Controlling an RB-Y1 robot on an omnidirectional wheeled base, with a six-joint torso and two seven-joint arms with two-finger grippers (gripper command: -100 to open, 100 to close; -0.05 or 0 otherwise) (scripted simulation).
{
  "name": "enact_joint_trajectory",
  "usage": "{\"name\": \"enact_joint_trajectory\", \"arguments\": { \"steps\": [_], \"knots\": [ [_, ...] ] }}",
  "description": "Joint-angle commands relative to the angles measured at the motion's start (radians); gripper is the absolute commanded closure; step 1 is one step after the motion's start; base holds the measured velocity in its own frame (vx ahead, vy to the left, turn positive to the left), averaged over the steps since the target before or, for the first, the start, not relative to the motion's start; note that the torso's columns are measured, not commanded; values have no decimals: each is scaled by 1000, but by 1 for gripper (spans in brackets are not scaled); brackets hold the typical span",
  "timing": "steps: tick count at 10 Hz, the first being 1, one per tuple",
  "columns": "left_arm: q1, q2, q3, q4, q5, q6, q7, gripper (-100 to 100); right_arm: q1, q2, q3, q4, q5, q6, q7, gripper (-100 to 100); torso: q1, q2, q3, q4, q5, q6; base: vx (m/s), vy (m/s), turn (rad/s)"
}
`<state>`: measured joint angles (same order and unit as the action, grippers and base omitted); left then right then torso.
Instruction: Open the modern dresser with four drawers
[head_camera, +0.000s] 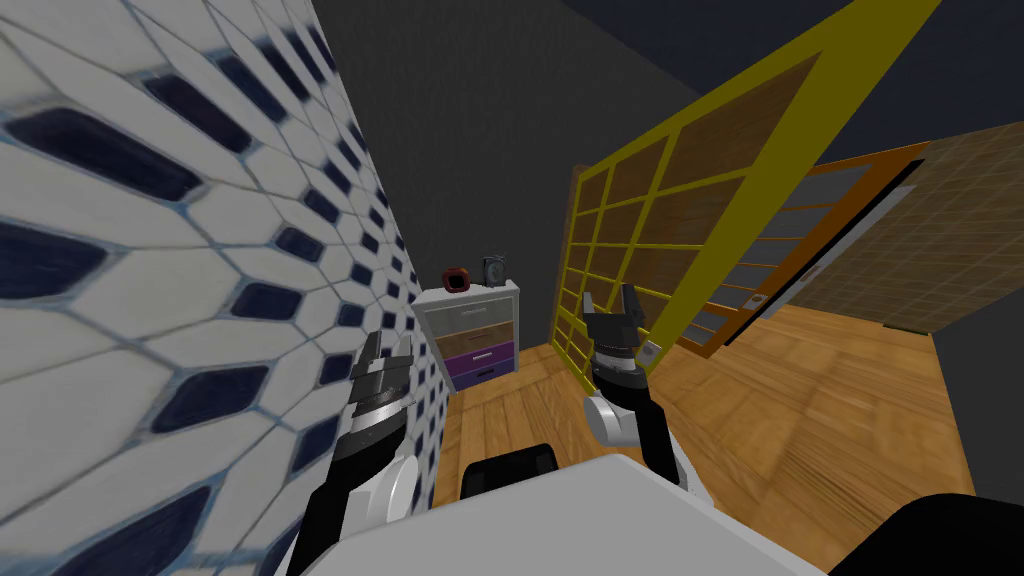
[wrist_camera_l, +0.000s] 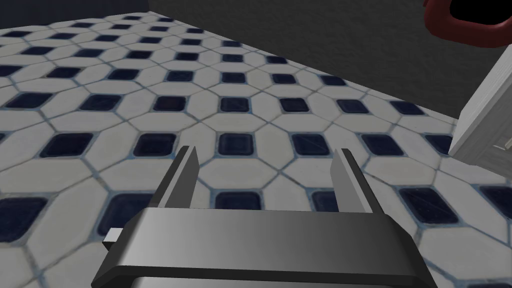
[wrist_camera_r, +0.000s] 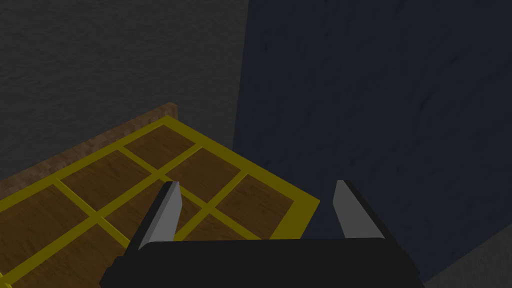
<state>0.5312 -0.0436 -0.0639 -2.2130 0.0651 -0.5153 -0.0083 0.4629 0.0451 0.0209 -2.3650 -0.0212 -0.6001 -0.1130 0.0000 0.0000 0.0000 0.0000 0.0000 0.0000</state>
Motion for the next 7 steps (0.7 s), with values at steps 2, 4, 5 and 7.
{"name": "enact_joint_trajectory", "arguments": {
  "steps": [2, 4, 5, 7],
  "knots": [
    [0, 0, 0, 0, 0, 0, 0, 0, 0, 0, 0, 0, 0, 0, 0, 0, 0, 104, -209, 105, 0, 0, 0, 0, 0],
    [0, 0, 0, 0, 0, 0, 0, 0, 0, 0, 0, 0, 0, 0, 0, 0, 0, 248, -497, 248, 0, 0, 0, 0, 0],
    [0, 0, 0, 0, 0, 0, 0, 0, 0, 0, 0, 0, 0, 0, 0, 0, 0, 322, -644, 322, 0, 0, 0, 0, 0],
    [0, 0, 0, 0, 0, 0, 0, 0, 0, 0, 0, 0, 0, 0, 0, 0, 0, 470, -939, 470, 0, 0, 0, 0, 0]
  ]
}}
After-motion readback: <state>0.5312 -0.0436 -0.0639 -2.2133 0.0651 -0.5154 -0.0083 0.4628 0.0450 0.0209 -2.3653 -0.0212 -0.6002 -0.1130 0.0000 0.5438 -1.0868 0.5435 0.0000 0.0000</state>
